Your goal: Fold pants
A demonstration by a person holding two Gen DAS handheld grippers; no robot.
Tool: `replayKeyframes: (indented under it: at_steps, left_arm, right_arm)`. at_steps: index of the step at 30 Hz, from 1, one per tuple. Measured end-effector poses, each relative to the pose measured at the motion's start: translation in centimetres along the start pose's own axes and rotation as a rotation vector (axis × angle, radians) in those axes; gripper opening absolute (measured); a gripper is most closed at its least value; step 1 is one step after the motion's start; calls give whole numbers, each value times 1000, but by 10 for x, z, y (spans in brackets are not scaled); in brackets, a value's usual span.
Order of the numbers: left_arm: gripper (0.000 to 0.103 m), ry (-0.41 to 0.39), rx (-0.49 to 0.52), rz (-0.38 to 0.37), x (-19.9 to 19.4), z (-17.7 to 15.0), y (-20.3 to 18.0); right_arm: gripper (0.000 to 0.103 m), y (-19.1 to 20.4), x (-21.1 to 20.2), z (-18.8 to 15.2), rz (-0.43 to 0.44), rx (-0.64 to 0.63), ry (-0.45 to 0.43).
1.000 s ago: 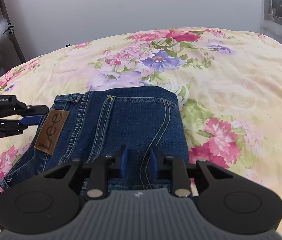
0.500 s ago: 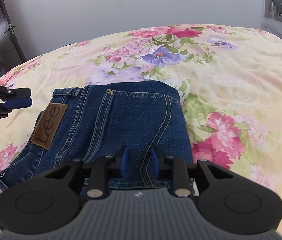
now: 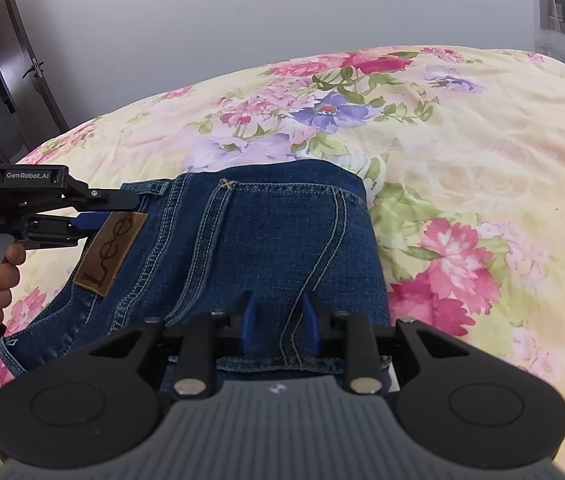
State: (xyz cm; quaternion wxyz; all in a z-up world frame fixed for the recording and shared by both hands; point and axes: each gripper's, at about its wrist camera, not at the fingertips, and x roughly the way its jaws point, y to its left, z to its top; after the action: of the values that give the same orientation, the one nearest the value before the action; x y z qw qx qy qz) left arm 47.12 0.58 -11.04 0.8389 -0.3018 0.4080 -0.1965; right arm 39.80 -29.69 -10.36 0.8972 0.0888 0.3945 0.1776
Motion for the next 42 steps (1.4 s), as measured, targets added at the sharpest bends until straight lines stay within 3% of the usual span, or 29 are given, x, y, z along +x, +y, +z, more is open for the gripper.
replayKeyframes:
  at_steps: [4, 7, 9, 13, 16, 21, 23, 25, 28, 32, 34, 38, 42]
  left_arm:
    - [11, -41, 156, 108, -11, -6, -30]
    - [8, -95, 293, 136, -37, -15, -61]
    - [8, -113, 333, 160, -54, -18, -72]
    - [8, -84, 294, 233, -59, -18, -50]
    - [8, -53, 242, 253, -46, -19, -21]
    - [9, -22, 174, 236, -27, -22, 3]
    - [10, -20, 176, 234, -27, -22, 6]
    - [10, -13, 184, 227, -28, -22, 8]
    - [10, -11, 175, 211, -28, -21, 10]
    - [10, -19, 157, 188, -27, -23, 16]
    - [11, -21, 152, 171, -27, -23, 21]
    - [11, -33, 142, 126, -24, -26, 33]
    - [14, -54, 120, 110, -23, -31, 40]
  right_arm:
    - [24, -1, -2, 2, 8, 35, 0]
    - [24, 3, -14, 5, 21, 24, -15]
    - [24, 5, -26, 6, 27, 12, -42]
    - [24, 6, -40, 9, 7, -7, -68]
    - [16, 5, -34, 8, -9, -25, -50]
    - [17, 12, 7, 3, -67, -112, 116]
    - [13, 13, 9, 8, -73, -123, 133]
    - [0, 12, 0, 18, -59, -122, 107]
    - [0, 13, 1, 38, -60, -124, 47]
    - [0, 13, 30, 71, -51, -62, 21]
    - [0, 11, 51, 82, -62, -33, 50]
    - [0, -2, 89, 83, -91, 16, 121]
    - [0, -15, 105, 76, -78, 114, 130]
